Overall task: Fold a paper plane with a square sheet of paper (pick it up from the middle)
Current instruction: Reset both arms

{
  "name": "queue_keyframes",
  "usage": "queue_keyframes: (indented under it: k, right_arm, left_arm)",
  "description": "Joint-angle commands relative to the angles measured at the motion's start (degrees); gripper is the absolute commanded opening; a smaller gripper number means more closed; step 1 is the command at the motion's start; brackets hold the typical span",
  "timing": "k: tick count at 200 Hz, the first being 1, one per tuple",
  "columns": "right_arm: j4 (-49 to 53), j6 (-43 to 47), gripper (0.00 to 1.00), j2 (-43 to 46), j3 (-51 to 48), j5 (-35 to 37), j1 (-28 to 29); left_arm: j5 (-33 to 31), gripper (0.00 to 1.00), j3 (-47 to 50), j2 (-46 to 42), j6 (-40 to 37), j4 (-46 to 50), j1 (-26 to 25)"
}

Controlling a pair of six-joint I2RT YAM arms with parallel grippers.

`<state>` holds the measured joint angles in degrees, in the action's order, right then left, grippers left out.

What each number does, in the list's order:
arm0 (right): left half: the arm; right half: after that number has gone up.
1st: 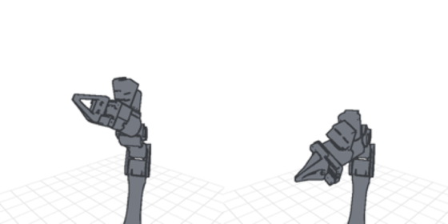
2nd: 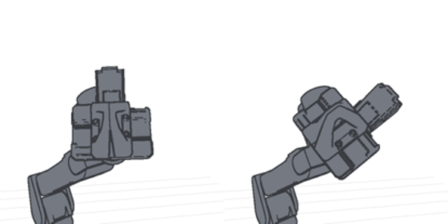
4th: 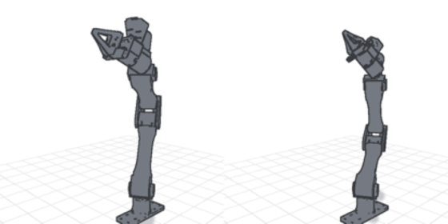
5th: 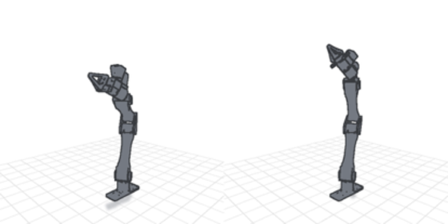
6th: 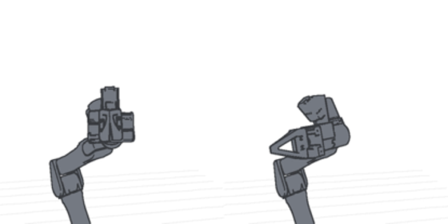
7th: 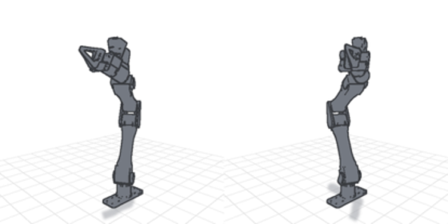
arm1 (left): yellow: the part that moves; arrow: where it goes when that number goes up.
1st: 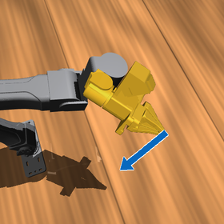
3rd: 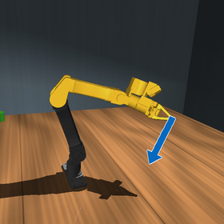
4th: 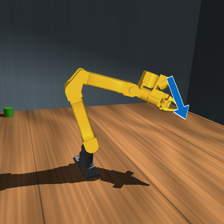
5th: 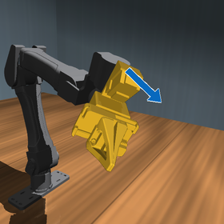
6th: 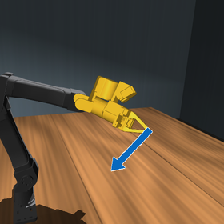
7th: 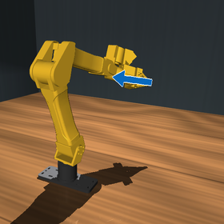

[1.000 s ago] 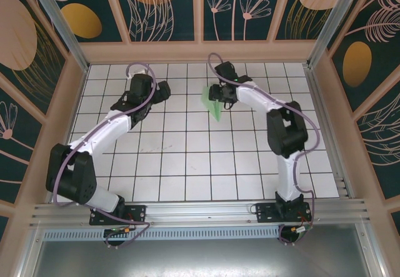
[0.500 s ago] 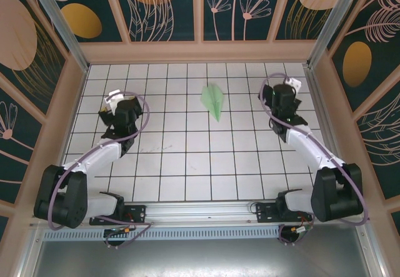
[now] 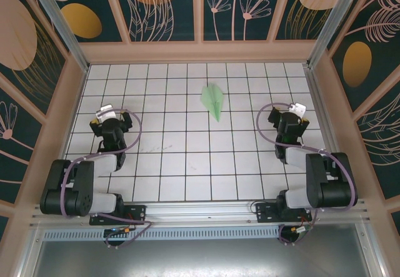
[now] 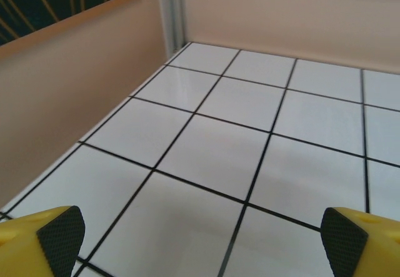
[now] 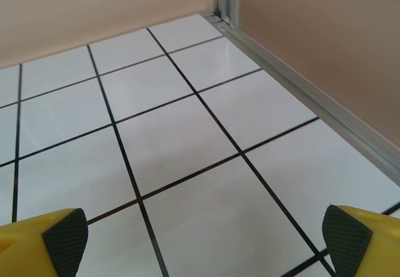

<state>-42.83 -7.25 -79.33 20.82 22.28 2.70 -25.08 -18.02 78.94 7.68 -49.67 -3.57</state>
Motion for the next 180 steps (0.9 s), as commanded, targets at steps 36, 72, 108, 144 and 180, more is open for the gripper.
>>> queue_keyframes:
  k: [36,72,108,144,180]
  right_arm:
    - [-23.02,4.13,0.99,-2.8,-7.17,-16.7,-4.45]
    - [-27.56,5.7,0.99,-7.26,-7.59,-20.49,-4.33]
    - [-28.86,6.54,0.99,-8.93,-7.64,-21.18,-4.0]
    - [-28.63,6.34,0.99,-8.94,-7.55,-21.15,-4.19]
    - [-28.63,6.32,0.99,-8.94,-7.54,-21.15,-4.19]
  left_arm:
    - [15.96,0.98,2.49,6.34,-1.96,-18.53,3.43]
    - [18.93,0.99,5.45,7.91,-2.0,-25.03,4.19]
    - [16.53,0.98,6.04,8.18,-1.27,-26.09,4.19]
    - [16.36,0.98,5.69,8.16,-1.44,-25.49,4.21]
    - [21.28,0.99,4.67,8.17,-3.37,-23.65,4.18]
